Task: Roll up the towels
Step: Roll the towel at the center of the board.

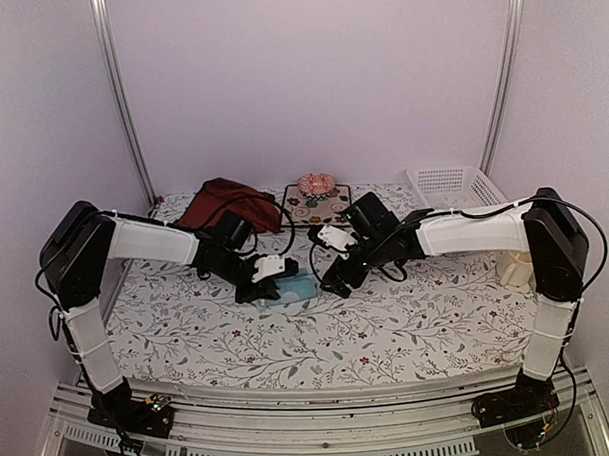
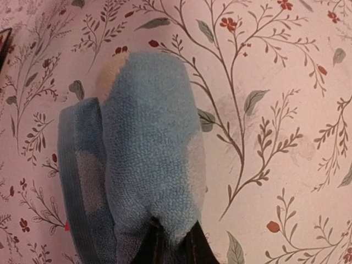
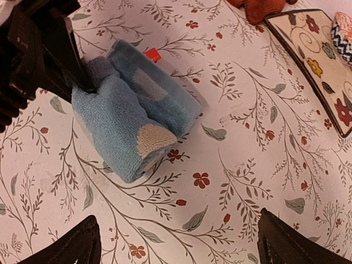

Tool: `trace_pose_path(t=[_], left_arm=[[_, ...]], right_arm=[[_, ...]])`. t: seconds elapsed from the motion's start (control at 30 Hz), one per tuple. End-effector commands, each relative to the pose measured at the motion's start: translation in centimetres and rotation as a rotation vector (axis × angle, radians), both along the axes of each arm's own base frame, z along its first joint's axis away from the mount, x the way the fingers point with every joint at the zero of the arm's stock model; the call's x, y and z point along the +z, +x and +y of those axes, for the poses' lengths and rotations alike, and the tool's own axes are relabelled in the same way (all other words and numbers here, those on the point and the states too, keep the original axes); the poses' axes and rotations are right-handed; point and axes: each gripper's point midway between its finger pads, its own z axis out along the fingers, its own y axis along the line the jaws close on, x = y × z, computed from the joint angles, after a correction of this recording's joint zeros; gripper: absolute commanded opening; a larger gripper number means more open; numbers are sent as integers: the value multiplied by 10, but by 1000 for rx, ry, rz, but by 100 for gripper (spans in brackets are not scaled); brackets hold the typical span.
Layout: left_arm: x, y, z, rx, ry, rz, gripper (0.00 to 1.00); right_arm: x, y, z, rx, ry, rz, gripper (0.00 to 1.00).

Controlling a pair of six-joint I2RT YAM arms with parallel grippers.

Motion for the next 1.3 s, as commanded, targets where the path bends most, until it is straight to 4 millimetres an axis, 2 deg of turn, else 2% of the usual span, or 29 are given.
trace_pose_path(t=[0.0, 0.13, 0.23, 0.3, 0.4, 0.53, 0.63, 0.77, 0.87, 1.03, 1.27], left_arm=[[-11, -8, 3, 89, -8, 199, 0], [-11, -3, -3, 132, -26, 268, 0], [-19, 4, -6, 180, -23, 325, 0], [-20, 7, -8, 195, -28, 350, 0], [-25, 13, -10, 239, -34, 378, 0], [-23, 16, -14, 281, -66, 425, 0], [-14, 19, -22, 298, -124, 481, 0], [-4, 24, -31, 322, -193, 569, 0], [-2, 25, -36, 347, -228, 635, 0], [-3, 34, -32, 412, -283, 704, 0], [-3, 51, -22, 520, -406, 806, 0]], right_arm=[[40, 17, -13, -239, 106, -67, 99], [39, 18, -34, -365, 75, -149, 99], [29, 16, -39, -482, 143, -73, 99], [23, 4, -30, -465, 235, 13, 99], [30, -11, -14, -414, 399, 93, 99], [42, -15, -14, -481, 536, 156, 99], [43, -16, -3, -506, 613, 247, 99], [31, -16, 22, -521, 661, 366, 98], [26, -15, 32, -549, 727, 428, 95], [19, -9, 34, -635, 814, 506, 93], [-7, -7, 40, -714, 862, 623, 88]])
